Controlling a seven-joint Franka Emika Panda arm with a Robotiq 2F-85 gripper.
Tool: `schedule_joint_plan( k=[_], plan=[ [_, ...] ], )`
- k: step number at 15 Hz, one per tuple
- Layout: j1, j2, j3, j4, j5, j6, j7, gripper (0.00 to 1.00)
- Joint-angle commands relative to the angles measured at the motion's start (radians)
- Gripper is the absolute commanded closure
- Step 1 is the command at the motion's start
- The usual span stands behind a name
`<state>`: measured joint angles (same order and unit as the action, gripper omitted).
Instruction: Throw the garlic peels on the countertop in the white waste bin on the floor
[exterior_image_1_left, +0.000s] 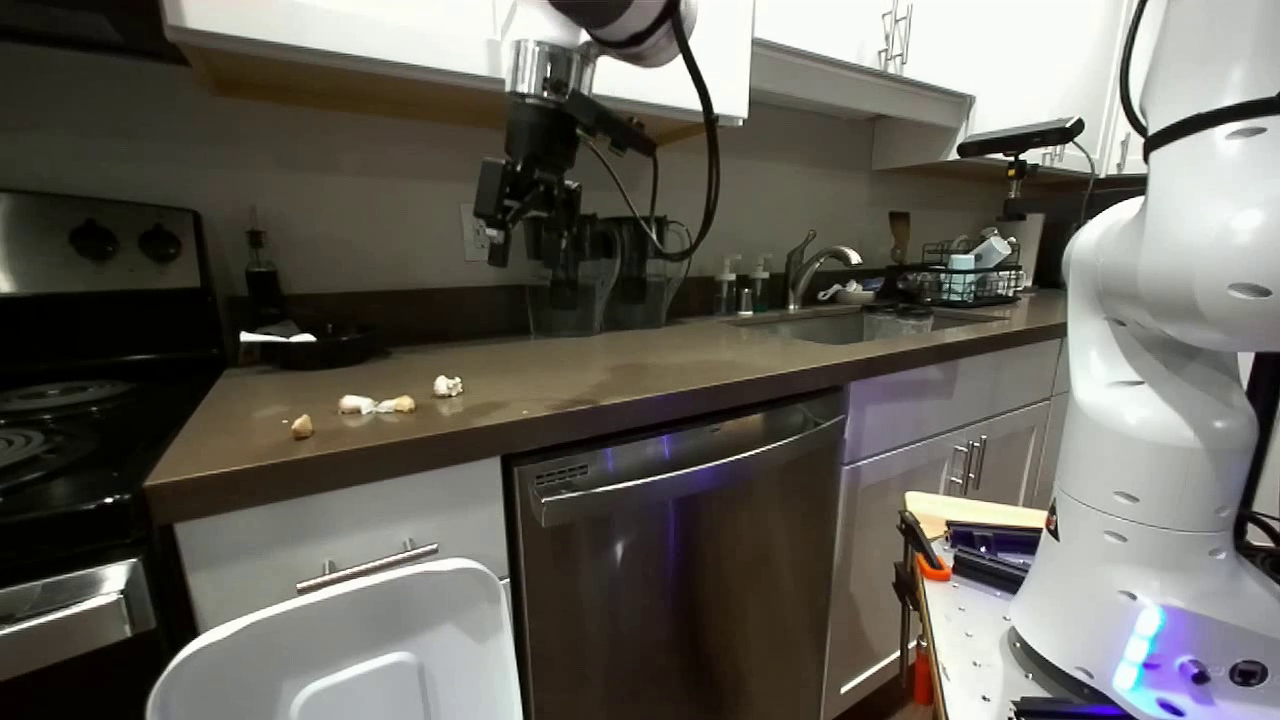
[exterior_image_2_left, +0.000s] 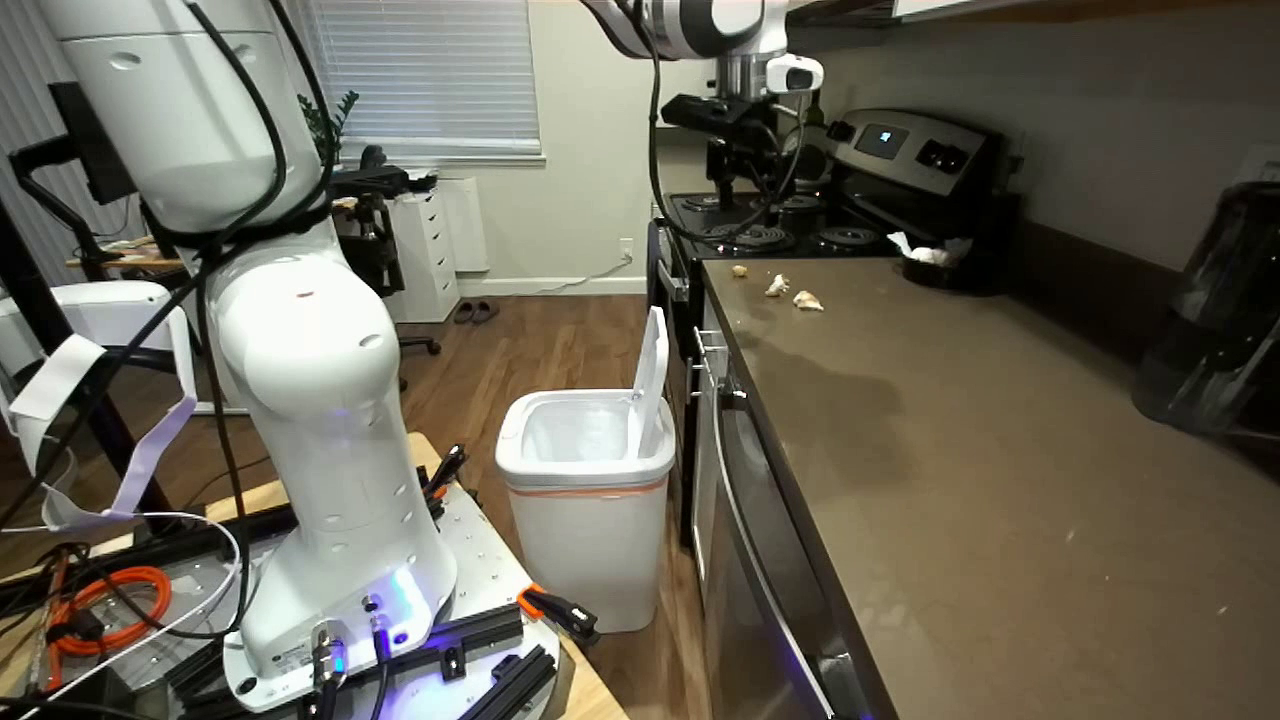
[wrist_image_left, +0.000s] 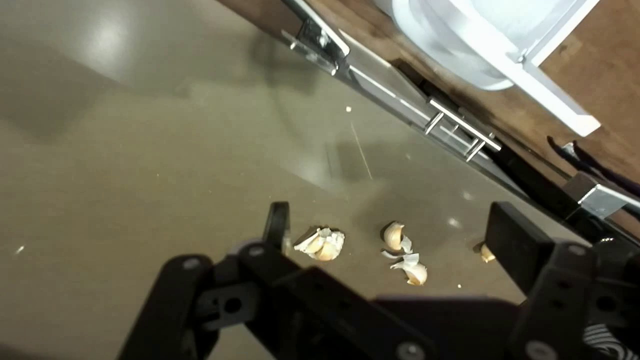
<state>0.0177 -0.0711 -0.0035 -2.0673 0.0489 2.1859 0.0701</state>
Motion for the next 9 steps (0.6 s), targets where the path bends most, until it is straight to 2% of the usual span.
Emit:
schedule_joint_plan(
  k=[1,5,9],
  plan=[
    [-0.003,0.152,0.005,0.086,-0.002,0.129,-0.020,0.00],
    [0.001,0.293,0.003,0.203,-0.050,0.158,-0.004,0.00],
    [-0.008,0.399,-0.002,0.337,-0.041,0.077,-0.026,0.00]
  ],
)
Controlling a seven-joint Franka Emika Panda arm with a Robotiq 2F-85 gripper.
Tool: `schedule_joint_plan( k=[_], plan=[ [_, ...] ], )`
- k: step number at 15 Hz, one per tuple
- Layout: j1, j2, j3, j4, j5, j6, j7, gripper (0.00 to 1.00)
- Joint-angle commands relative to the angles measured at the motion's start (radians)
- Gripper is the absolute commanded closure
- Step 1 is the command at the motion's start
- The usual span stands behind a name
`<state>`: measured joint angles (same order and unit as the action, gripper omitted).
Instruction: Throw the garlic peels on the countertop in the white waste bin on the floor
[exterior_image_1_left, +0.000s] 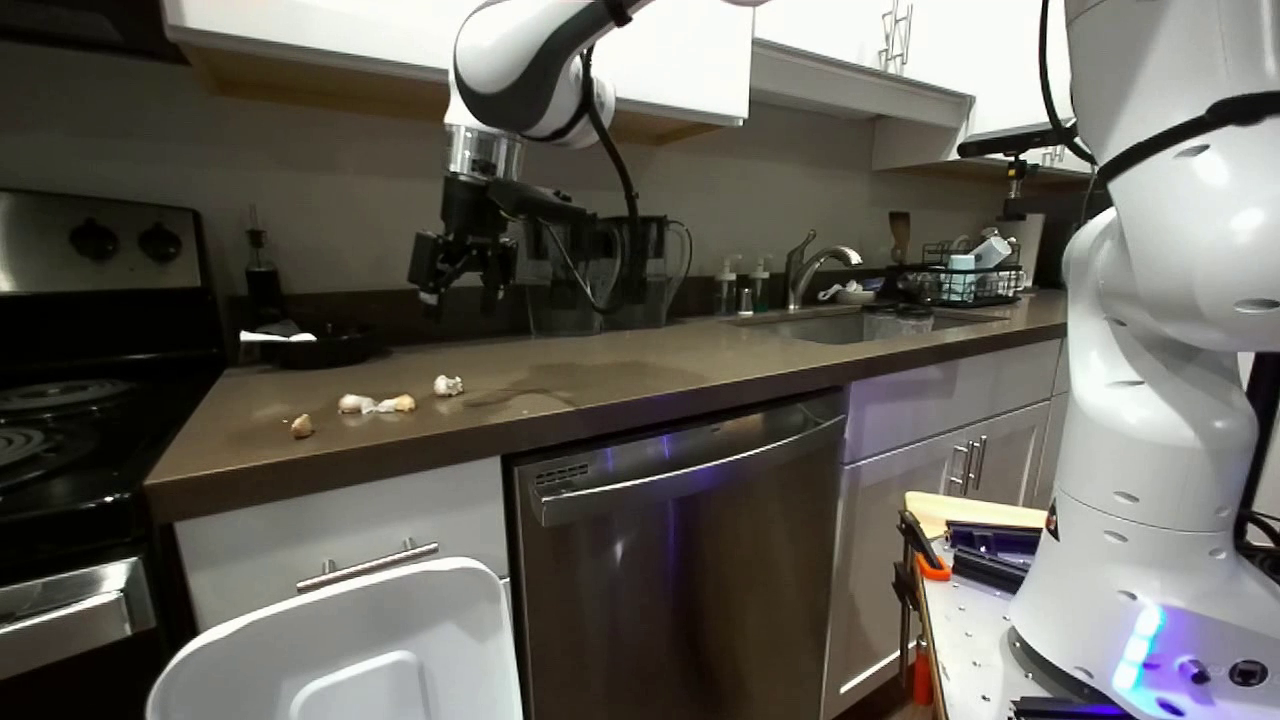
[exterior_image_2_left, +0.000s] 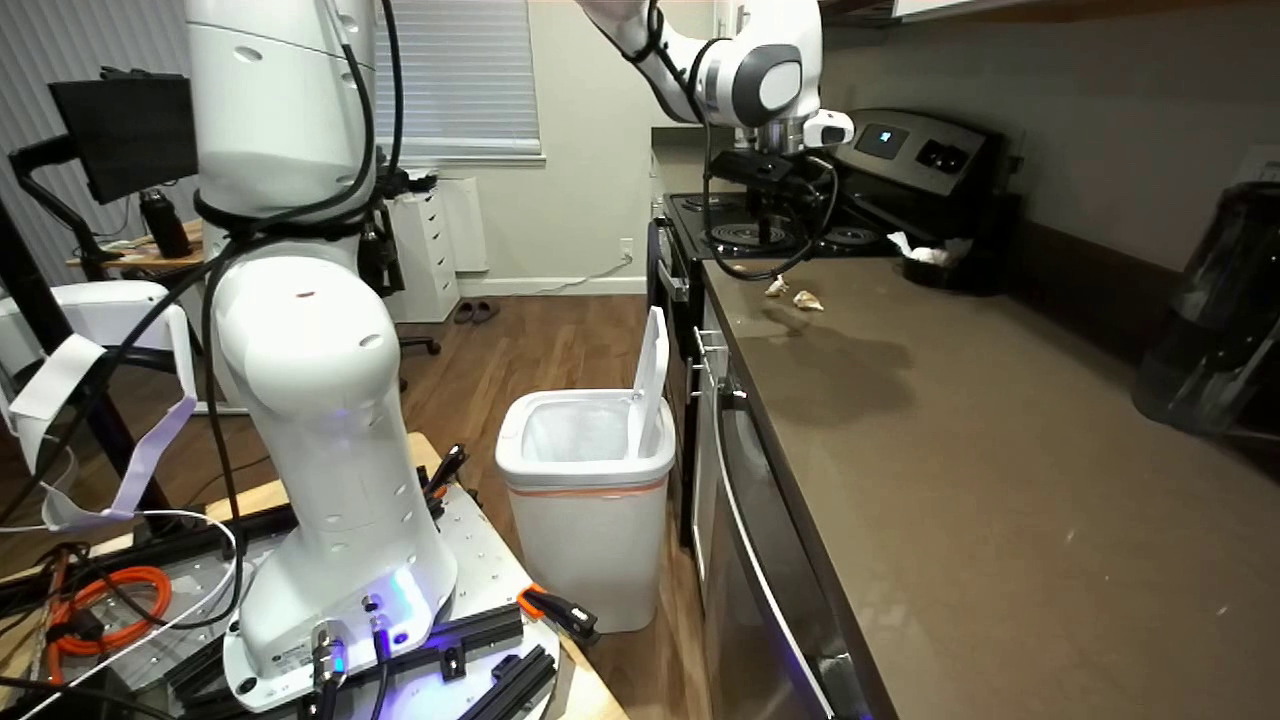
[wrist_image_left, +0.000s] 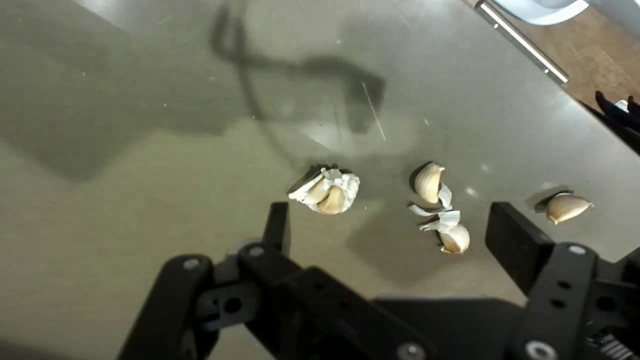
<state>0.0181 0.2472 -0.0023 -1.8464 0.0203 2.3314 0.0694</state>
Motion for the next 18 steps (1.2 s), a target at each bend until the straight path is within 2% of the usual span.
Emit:
schedule_joint_plan(
  k=[1,8,12,13,14,17,18],
  plan=[
    [-0.010,0.102,-0.004,0.144,-0.011,-0.088,-0.030,0.00],
    [-0.021,0.244,-0.010,0.302,0.001,-0.178,-0.049,0.00],
    [-0.026,0.310,-0.006,0.357,0.006,-0.184,-0.060,0.10],
    [-0.028,0.323,-0.003,0.367,0.009,-0.185,-0.062,0.17],
    [-0.029,0.335,-0.002,0.375,0.010,-0.188,-0.063,0.35],
    [-0.029,0.361,-0.001,0.395,0.009,-0.208,-0.063,0.43],
    [-0.031,0.367,0.001,0.397,0.013,-0.212,-0.065,0.59]
  ],
)
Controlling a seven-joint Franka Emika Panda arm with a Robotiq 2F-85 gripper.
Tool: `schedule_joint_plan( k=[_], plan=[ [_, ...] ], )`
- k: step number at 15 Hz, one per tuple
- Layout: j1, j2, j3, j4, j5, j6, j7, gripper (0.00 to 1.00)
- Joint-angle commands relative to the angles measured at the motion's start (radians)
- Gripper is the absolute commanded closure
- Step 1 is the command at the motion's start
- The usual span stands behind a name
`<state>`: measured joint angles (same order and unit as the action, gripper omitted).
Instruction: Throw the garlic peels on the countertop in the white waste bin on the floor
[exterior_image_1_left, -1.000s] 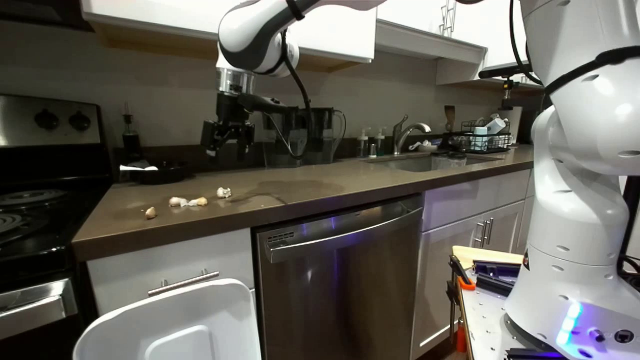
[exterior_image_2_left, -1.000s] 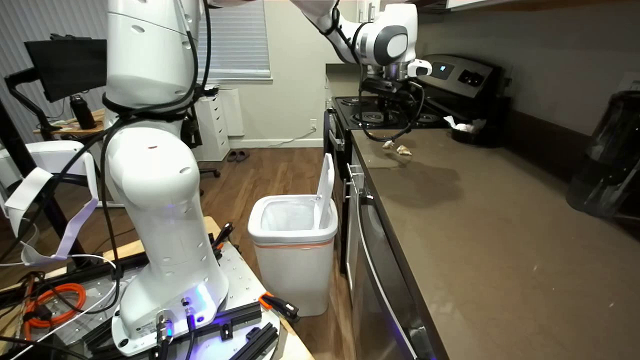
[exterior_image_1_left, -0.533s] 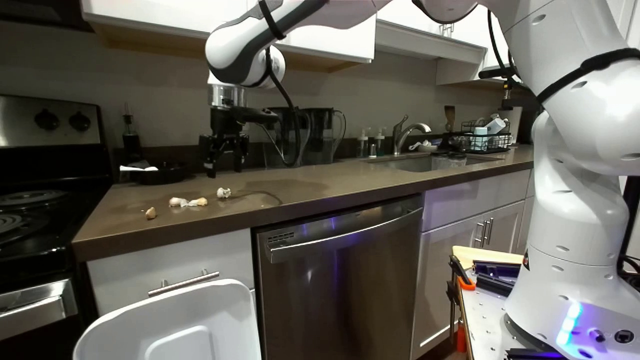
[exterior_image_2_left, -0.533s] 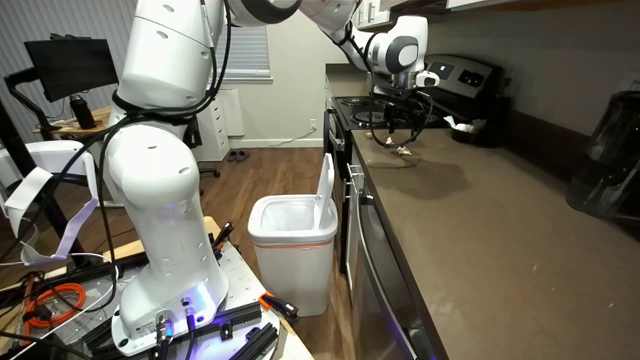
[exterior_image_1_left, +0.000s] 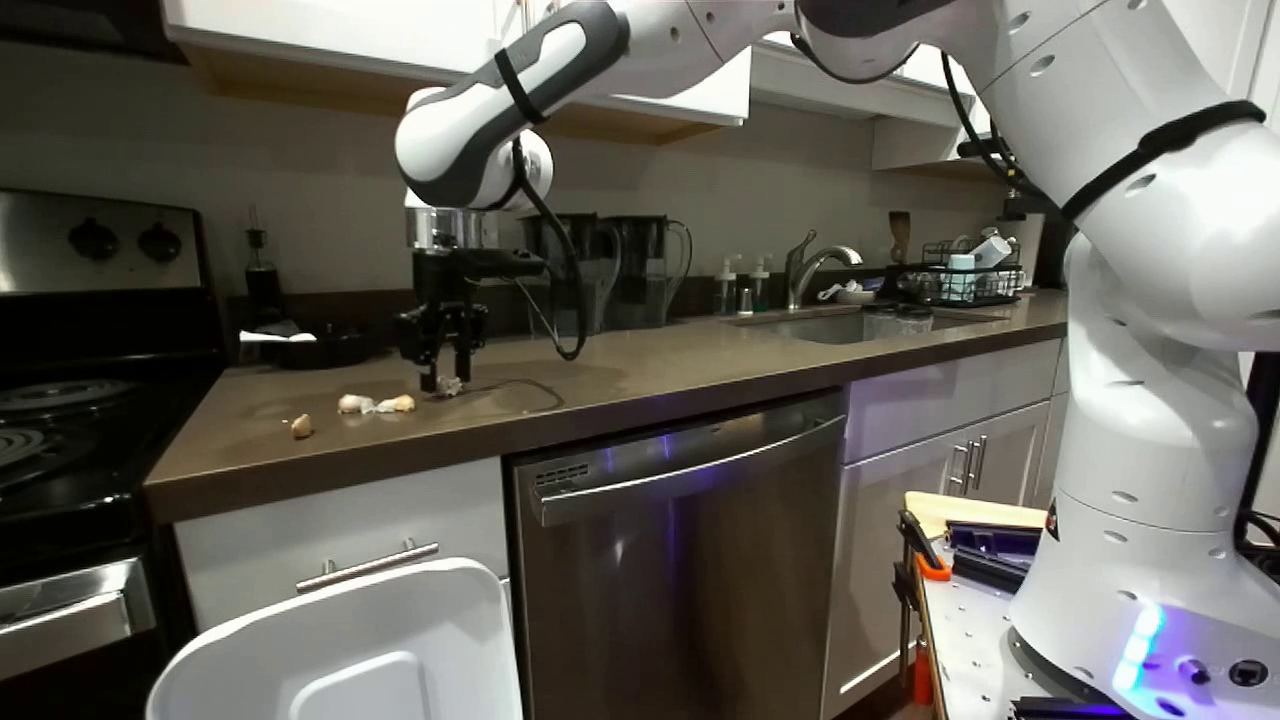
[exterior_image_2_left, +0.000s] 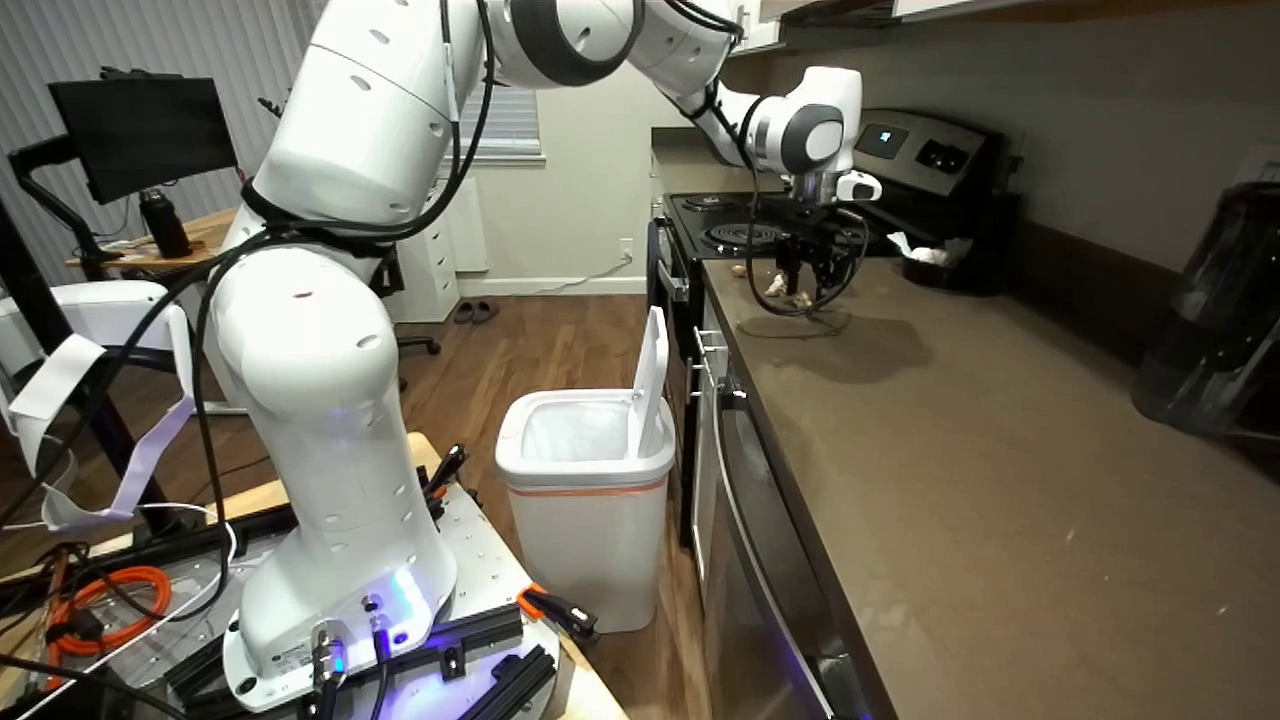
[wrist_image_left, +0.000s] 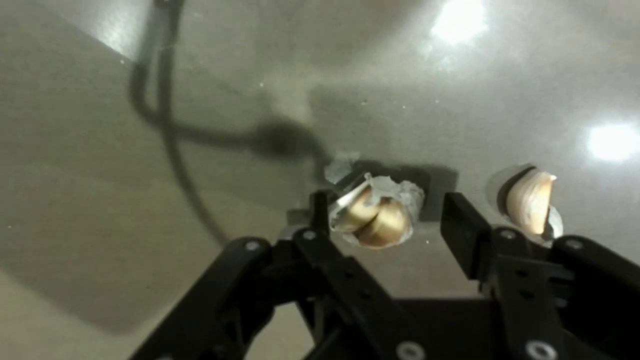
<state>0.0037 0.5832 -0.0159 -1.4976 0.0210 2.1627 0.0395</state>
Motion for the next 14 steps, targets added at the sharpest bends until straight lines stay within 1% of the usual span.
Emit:
schedule_joint_plan(
  k=[1,5,6,7,8,10,14],
  plan=[
    [-0.016,0.034,0.016,0.050,0.014,-0.051,-0.033,0.68],
    [-0.013,0.007,0.019,0.043,0.015,-0.100,-0.032,0.94],
    [-0.010,-0.007,0.019,0.036,0.013,-0.115,-0.028,0.98],
    [-0.007,-0.019,0.022,0.028,0.014,-0.127,-0.025,0.99],
    [-0.005,-0.037,0.026,0.019,0.016,-0.148,-0.026,0.96],
    [0.003,-0.060,0.026,0.007,0.003,-0.175,-0.020,0.96],
    [0.002,-0.088,0.046,-0.004,0.026,-0.216,-0.028,0.96]
  ],
)
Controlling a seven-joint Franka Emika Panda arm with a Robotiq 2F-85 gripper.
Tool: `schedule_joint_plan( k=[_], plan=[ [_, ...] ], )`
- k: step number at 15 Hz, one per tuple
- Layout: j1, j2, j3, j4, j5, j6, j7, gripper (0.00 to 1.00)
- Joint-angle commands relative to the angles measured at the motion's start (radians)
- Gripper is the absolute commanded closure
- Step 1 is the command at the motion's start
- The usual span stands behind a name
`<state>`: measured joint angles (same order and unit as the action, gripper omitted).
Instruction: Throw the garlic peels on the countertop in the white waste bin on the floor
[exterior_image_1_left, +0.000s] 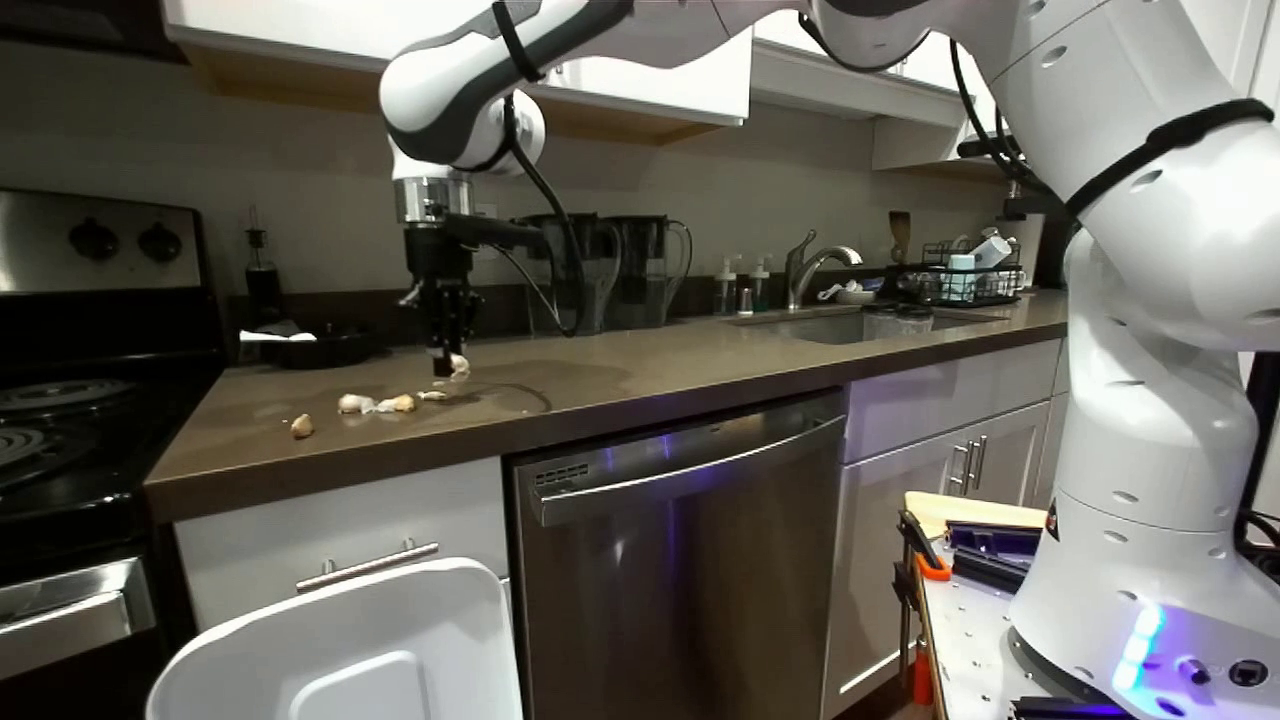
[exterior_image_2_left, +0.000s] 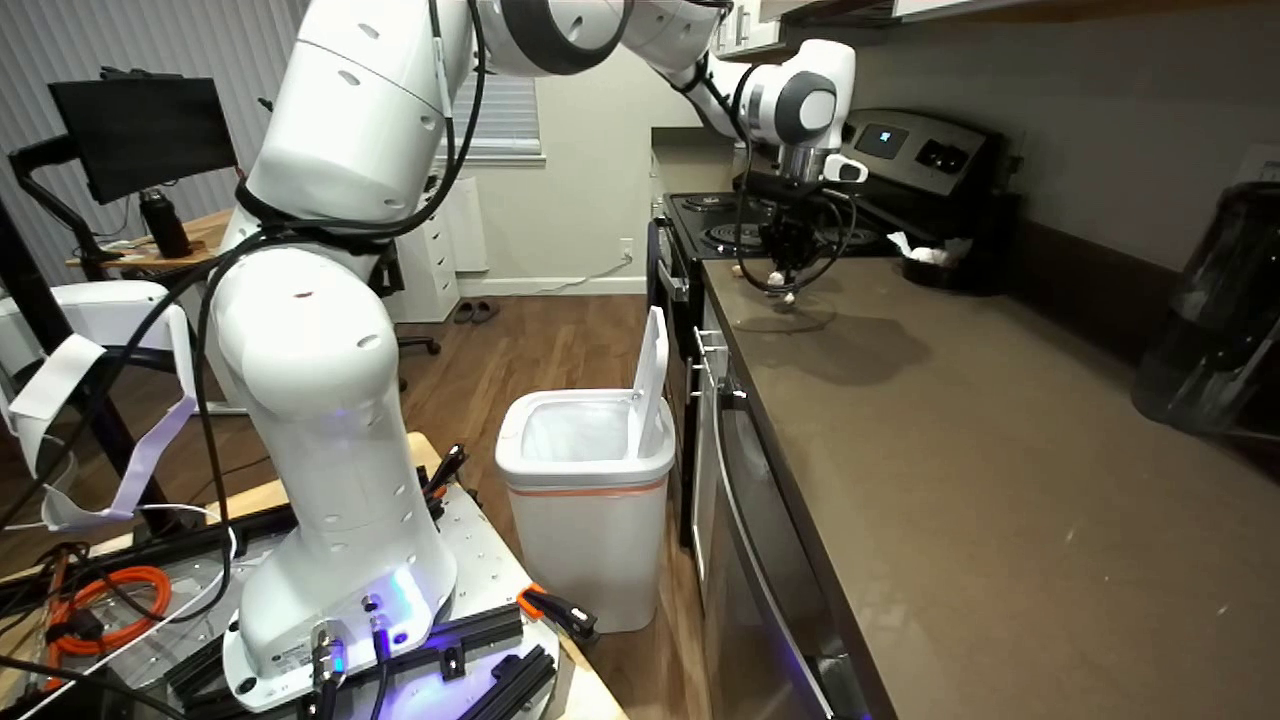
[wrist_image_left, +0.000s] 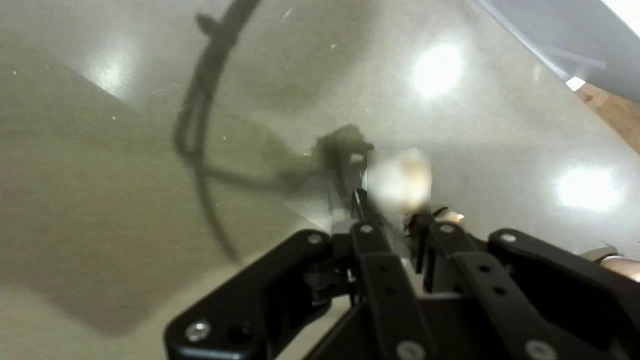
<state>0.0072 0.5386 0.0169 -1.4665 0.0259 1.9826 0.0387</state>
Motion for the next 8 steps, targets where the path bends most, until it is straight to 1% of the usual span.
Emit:
schedule_joint_plan(
  k=[1,5,8],
  plan=[
    [-0.001,-0.053,0.019,-0.042,0.026,-0.045,-0.032,0.96],
    [0.026,-0.090,0.045,-0.090,0.026,-0.044,-0.028,0.96],
    [0.060,-0.116,0.075,-0.139,0.026,-0.031,-0.027,0.96]
  ],
)
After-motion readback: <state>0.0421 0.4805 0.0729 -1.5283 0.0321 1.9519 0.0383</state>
